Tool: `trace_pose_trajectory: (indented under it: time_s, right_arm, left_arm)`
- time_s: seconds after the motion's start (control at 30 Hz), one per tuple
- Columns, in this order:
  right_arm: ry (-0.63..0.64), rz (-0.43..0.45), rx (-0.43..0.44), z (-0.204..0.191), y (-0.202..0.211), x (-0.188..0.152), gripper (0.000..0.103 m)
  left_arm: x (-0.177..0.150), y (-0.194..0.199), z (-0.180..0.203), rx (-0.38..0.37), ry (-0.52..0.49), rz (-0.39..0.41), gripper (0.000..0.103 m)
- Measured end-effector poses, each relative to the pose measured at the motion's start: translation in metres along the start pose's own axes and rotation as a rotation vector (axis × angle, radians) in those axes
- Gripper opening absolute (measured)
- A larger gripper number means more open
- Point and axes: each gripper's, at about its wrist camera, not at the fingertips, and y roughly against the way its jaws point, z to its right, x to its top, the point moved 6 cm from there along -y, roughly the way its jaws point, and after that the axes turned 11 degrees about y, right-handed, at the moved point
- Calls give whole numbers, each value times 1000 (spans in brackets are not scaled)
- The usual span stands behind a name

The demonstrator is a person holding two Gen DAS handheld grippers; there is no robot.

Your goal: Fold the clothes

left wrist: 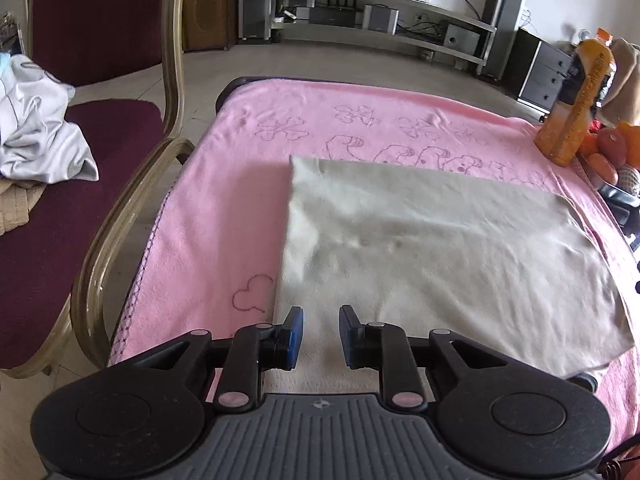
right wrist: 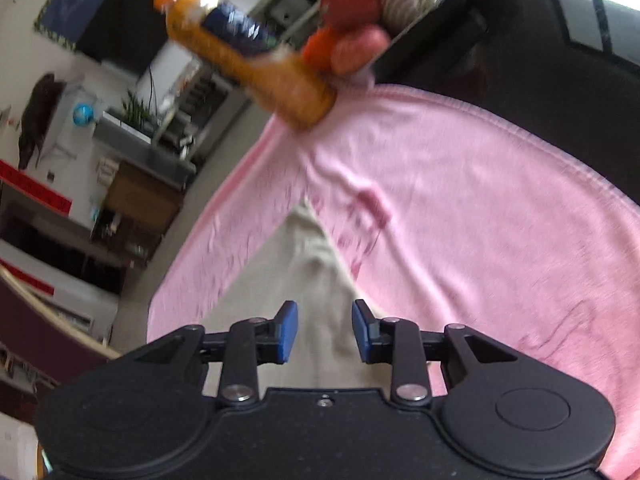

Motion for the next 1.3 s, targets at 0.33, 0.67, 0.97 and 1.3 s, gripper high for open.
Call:
trace_pose_trajectory:
  time_s: [0.33, 0.67, 0.97, 1.3]
  right_arm:
    - [-64, -201, 198, -12, -58, -17, 27]
    - [-58, -94, -167, 42, 5, -19, 24]
    - [-151, -10, -2, 40, 44, -51, 34]
    - [-152, -38, 60, 23, 19, -49, 45]
  left_arm:
    - [-9, -32, -1, 55, -32, -50, 22]
    - [-17, -10, -16, 136, -47, -49, 30]
    - [-27, 4, 17, 41, -149, -6, 42]
    - [-25, -9, 8, 28, -67, -71, 45]
